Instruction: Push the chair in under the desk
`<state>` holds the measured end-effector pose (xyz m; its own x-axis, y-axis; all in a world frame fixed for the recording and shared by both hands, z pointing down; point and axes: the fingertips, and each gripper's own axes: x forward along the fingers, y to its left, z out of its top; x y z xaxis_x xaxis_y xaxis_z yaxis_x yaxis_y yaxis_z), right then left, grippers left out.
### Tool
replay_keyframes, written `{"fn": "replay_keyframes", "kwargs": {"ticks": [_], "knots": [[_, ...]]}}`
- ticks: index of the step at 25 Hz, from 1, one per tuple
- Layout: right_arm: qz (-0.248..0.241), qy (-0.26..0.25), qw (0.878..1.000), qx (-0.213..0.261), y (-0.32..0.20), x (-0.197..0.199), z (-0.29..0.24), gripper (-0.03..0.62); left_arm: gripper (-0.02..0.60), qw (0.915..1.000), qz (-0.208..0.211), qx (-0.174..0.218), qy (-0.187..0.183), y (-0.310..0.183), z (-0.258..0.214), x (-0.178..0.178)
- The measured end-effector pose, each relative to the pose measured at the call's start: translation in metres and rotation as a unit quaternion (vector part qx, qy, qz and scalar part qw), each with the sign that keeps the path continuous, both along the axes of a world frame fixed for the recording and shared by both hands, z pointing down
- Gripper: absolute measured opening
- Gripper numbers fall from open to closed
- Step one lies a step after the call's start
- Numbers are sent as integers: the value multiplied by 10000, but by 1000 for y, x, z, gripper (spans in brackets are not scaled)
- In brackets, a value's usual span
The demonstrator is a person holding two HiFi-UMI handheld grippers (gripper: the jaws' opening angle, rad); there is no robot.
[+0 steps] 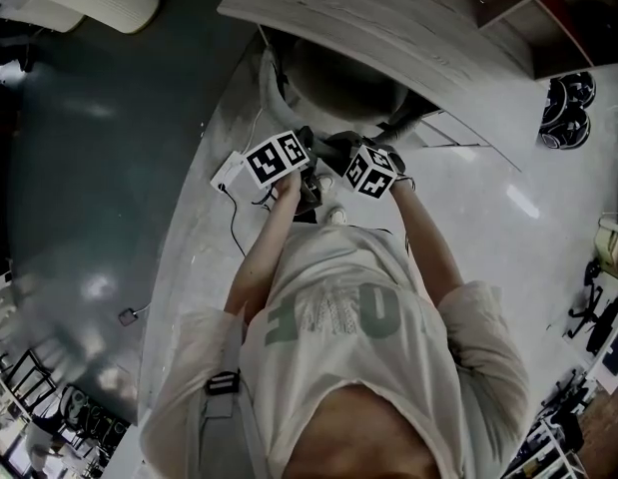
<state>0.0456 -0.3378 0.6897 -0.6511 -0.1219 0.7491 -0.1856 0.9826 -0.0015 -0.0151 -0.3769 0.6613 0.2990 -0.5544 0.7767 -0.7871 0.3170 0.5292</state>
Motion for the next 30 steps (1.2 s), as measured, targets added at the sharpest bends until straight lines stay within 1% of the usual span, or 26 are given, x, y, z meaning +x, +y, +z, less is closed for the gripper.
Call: {"fn": "replay_keyframes", "kwargs": {"ticks": [6, 11, 13, 16, 17, 19, 21, 22, 23, 25, 26, 28, 29, 30], "knots": [[51, -10, 10000, -6, 1, -1, 0, 117, 209, 10000, 61, -1, -6, 1, 0, 0], [204, -23, 9998, 26, 1, 0, 1, 117, 210, 10000, 97, 12, 8, 1, 2, 1], [323, -22, 9994, -149, 0, 1, 4, 125, 212, 10000, 69, 31, 28, 1, 3, 1], [710, 165, 9957, -574, -5, 7, 5, 230, 212, 9999, 35, 130, 22, 1, 0, 1], [835, 290, 9945, -561, -7, 9, 4, 247, 212, 9998, 58, 170, -4, 2, -2, 0], [1026, 443, 9934, -253, -10, 11, -1, 253, 212, 9997, 128, 214, -47, 3, -8, -1], [1122, 469, 9926, 56, -11, 13, -9, 253, 210, 9996, 116, 251, 21, 5, -15, -2], [1131, 501, 9922, 129, -10, 15, -13, 253, 210, 9995, 62, 302, 98, 7, -20, -4], [1105, 572, 9921, 172, -9, 16, -17, 253, 207, 9991, -18, 393, 185, 8, -26, -7], [938, 890, 9911, 314, -6, 18, -24, 253, 195, 9968, -186, 723, 277, 7, -47, -18], [799, 1127, 9894, 456, -6, 18, -27, 259, 189, 9950, -226, 941, 229, 3, -61, -24], [453, 1551, 9836, 806, -6, 15, -32, 262, 178, 9902, -197, 1381, 15, -8, -91, -37], [314, 1651, 9813, 939, -5, 13, -37, 262, 176, 9871, -163, 1590, -90, -13, -105, -41], [258, 1634, 9811, 1004, -4, 10, -44, 262, 176, 9835, -133, 1794, -175, -18, -120, -44]]}}
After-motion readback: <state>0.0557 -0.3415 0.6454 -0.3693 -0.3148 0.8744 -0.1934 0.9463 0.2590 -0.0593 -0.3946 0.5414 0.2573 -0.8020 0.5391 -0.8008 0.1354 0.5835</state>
